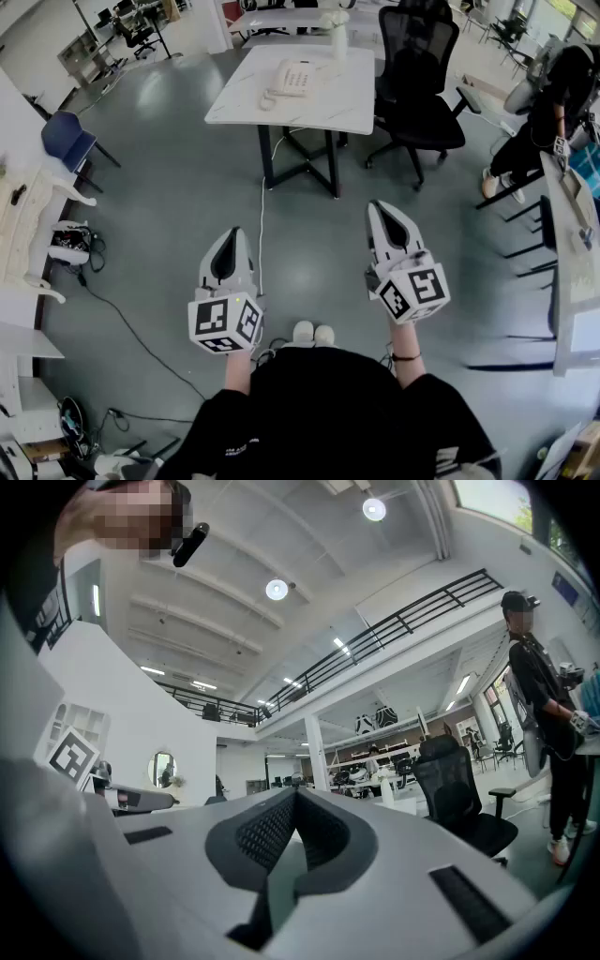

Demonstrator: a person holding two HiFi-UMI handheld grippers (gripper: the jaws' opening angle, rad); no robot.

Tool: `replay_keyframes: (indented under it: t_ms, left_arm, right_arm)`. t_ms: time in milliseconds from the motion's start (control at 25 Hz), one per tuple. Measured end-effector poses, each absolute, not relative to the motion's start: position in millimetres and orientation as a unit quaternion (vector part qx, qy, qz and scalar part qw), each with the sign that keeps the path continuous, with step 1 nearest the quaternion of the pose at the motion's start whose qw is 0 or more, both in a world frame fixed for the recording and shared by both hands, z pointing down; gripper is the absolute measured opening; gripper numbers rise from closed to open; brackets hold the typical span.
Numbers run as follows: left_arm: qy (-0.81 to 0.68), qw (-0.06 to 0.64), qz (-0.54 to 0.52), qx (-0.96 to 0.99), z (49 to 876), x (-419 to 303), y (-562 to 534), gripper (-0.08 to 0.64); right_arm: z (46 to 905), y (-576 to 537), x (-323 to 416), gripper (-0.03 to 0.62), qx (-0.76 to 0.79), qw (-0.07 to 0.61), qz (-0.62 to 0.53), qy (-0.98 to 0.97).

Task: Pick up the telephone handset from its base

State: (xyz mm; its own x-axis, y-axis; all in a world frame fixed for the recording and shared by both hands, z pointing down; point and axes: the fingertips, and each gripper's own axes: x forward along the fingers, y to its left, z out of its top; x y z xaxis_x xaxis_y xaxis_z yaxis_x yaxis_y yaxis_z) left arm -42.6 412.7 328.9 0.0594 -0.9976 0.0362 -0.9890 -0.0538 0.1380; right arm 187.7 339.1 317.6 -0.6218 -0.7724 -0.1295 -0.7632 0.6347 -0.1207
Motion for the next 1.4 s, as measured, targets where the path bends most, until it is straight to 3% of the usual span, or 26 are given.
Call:
replay_keyframes:
  t_ms: [1400]
  left_arm:
    - [-0.687,0.100,-0.038,0.718,348.5,-37.5,351.0,0.000]
  right_arm:
    - [347.2,269.5,178.0,-0.009,-0.403,0.085,-0.080,0.908]
